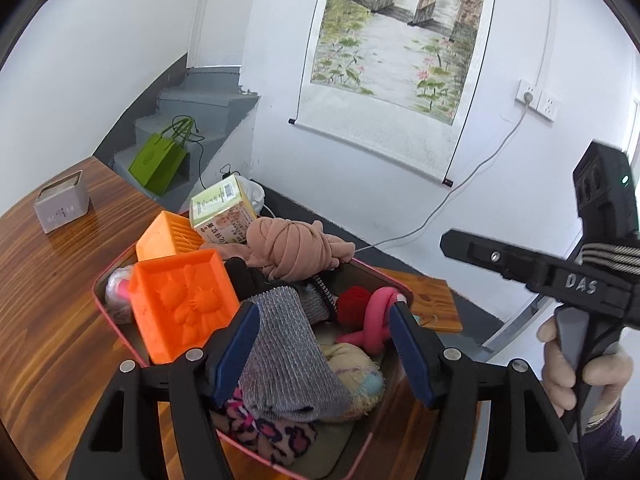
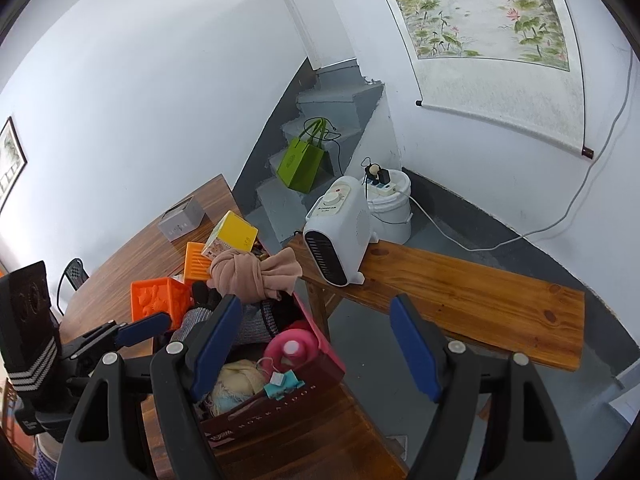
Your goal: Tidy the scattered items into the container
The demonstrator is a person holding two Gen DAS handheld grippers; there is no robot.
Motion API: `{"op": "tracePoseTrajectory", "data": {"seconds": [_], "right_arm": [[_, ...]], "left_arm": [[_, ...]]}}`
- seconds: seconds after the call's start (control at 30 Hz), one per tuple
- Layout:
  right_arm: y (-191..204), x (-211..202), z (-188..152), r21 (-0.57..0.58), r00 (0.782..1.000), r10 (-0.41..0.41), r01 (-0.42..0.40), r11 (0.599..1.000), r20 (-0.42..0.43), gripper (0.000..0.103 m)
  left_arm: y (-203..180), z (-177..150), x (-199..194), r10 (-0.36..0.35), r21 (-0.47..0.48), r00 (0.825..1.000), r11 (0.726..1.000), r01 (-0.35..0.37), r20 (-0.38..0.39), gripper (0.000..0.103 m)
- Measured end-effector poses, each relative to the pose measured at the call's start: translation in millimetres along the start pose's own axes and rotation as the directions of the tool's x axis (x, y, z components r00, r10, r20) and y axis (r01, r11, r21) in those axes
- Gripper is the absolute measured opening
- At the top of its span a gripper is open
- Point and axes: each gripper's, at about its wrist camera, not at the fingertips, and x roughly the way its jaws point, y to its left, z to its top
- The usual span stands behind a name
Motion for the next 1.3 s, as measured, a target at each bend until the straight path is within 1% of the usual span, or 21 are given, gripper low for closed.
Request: {"op": "tracePoseTrajectory", "data": {"seconds": [0.03, 0.13, 0.27, 0.37, 0.43, 0.53, 0.57, 0.6, 0.63, 0.73, 0.87, 0.93, 1.03, 1.1, 1.13, 1.23, 1.3], "right_arm": [[0, -2, -2, -0.002, 1.000, 0.004, -0.004, 1.000, -0.002, 0.080], [2, -8, -10, -0.020, 1.000, 0.019, -0.019, 1.000, -0.014, 0.082], [11, -14, -29, -0.066, 0.998, 0.046, -0.048, 0.997, -0.042, 0.083], [21, -15, -44, -0.112, 0.996, 0.052, -0.060, 0.992, -0.071, 0.083], [29, -16, -54, -0.145, 0.995, 0.051, -0.063, 0.987, -0.090, 0.083], [39, -17, -63, -0.190, 0.991, 0.060, -0.082, 0.978, -0.119, 0.083], [42, -19, -66, -0.205, 0.990, 0.064, -0.088, 0.975, -0.124, 0.083], [45, -20, -67, -0.218, 0.990, 0.065, -0.092, 0.972, -0.128, 0.083], [48, -22, -69, -0.228, 0.989, 0.067, -0.096, 0.969, -0.129, 0.083], [56, -28, -74, -0.256, 0.988, 0.076, -0.109, 0.961, -0.133, 0.083], [62, -30, -79, -0.283, 0.989, 0.066, -0.102, 0.954, -0.134, 0.083], [63, -30, -81, -0.287, 0.990, 0.057, -0.093, 0.953, -0.132, 0.083], [61, -28, -82, -0.287, 0.990, 0.045, -0.082, 0.954, -0.133, 0.083], [59, -26, -82, -0.281, 0.989, 0.044, -0.083, 0.956, -0.139, 0.083], [59, -25, -82, -0.279, 0.989, 0.044, -0.082, 0.957, -0.141, 0.083], [57, -24, -83, -0.279, 0.990, 0.030, -0.069, 0.958, -0.139, 0.083], [56, -23, -83, -0.279, 0.990, 0.024, -0.062, 0.958, -0.138, 0.083]], "left_arm": [[1, -1, -7, 0.010, -0.007, 1.000, 1.000, -0.010, 0.010, 0.084], [8, -8, -31, 0.075, -0.056, 0.995, 0.996, -0.072, 0.061, 0.101], [23, -23, -59, 0.167, -0.145, 0.978, 0.978, -0.148, 0.125, 0.102], [31, -35, -67, 0.247, -0.208, 0.961, 0.954, -0.217, 0.128, 0.102], [32, -41, -70, 0.304, -0.220, 0.945, 0.937, -0.273, 0.123, 0.102], [25, -48, -71, 0.398, -0.205, 0.911, 0.906, -0.371, 0.110, 0.102], [23, -50, -72, 0.421, -0.200, 0.902, 0.896, -0.396, 0.100, 0.102], [21, -52, -72, 0.431, -0.199, 0.898, 0.891, -0.408, 0.092, 0.102], [19, -52, -72, 0.434, -0.199, 0.897, 0.890, -0.411, 0.087, 0.102], [13, -54, -73, 0.409, -0.199, 0.909, 0.900, -0.387, 0.083, 0.102], [9, -52, -73, 0.397, -0.211, 0.915, 0.903, -0.375, 0.073, 0.102], [9, -51, -71, 0.379, -0.214, 0.923, 0.908, -0.359, 0.060, 0.102], [8, -49, -67, 0.377, -0.214, 0.925, 0.908, -0.360, 0.042, 0.102], [6, -47, -65, 0.360, -0.206, 0.932, 0.916, -0.344, 0.046, 0.102], [5, -47, -64, 0.359, -0.201, 0.932, 0.918, -0.342, 0.053, 0.102], [-1, -44, -63, 0.384, -0.175, 0.920, 0.914, -0.367, 0.077, 0.102], [-3, -42, -63, 0.393, -0.163, 0.915, 0.912, -0.377, 0.088, 0.102]]}}
